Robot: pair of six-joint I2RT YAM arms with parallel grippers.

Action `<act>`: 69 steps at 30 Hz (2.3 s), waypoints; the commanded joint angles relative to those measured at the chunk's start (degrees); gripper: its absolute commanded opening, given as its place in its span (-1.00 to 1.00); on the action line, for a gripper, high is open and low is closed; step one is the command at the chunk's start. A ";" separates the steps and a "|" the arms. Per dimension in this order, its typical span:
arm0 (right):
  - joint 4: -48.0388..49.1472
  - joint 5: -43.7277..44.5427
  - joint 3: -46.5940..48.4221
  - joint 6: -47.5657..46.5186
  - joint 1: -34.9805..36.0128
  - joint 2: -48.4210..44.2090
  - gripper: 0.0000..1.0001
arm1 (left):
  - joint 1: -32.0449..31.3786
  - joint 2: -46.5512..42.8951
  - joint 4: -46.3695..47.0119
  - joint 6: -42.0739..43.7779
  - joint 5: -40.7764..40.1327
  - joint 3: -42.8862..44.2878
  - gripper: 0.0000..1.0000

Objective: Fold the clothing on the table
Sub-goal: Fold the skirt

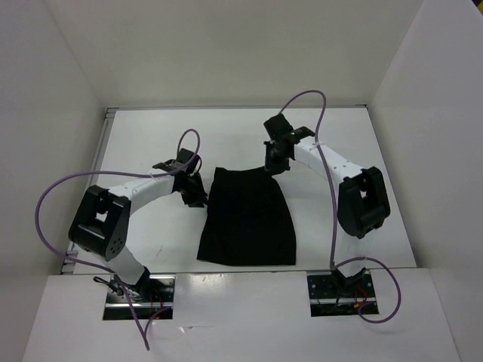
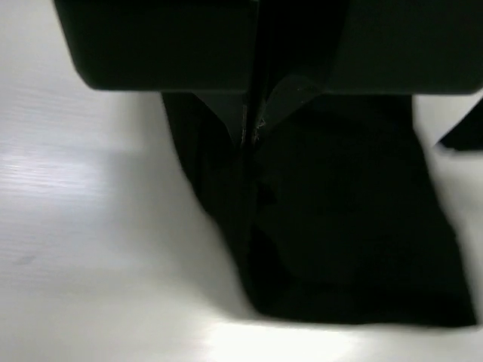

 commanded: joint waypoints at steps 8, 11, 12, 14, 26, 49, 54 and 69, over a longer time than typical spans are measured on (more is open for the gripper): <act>8.97 -38.91 -8.73 6.14 -4.39 -12.52 -0.99 | 7.95 -6.42 0.97 3.54 2.77 1.83 -0.20; 12.06 -42.27 -14.81 7.56 -15.56 -13.05 -0.99 | 8.74 -7.03 0.97 3.54 3.38 0.60 -0.20; 12.06 -41.23 -15.70 6.86 -17.93 -11.75 -0.99 | 8.74 -7.73 1.49 3.54 3.99 0.60 -0.20; 12.06 -39.29 -18.07 6.24 -23.74 -9.98 -0.99 | 9.27 -8.26 1.50 3.02 4.00 -0.45 -0.20; 13.82 -22.41 -18.61 8.17 -31.23 -0.92 -0.99 | 8.66 -5.38 10.97 6.70 16.88 -0.03 0.01; 14.15 -39.11 -15.97 10.28 -22.67 -11.13 -0.99 | 21.40 -12.48 7.47 7.50 16.74 0.34 0.06; 15.40 -33.24 -15.71 9.75 -27.97 0.72 -0.99 | 21.40 -13.01 7.47 7.50 18.40 0.33 0.06; 13.82 -25.57 -11.75 10.28 -26.66 3.30 -0.99 | 13.77 10.18 23.99 10.84 35.90 5.86 0.06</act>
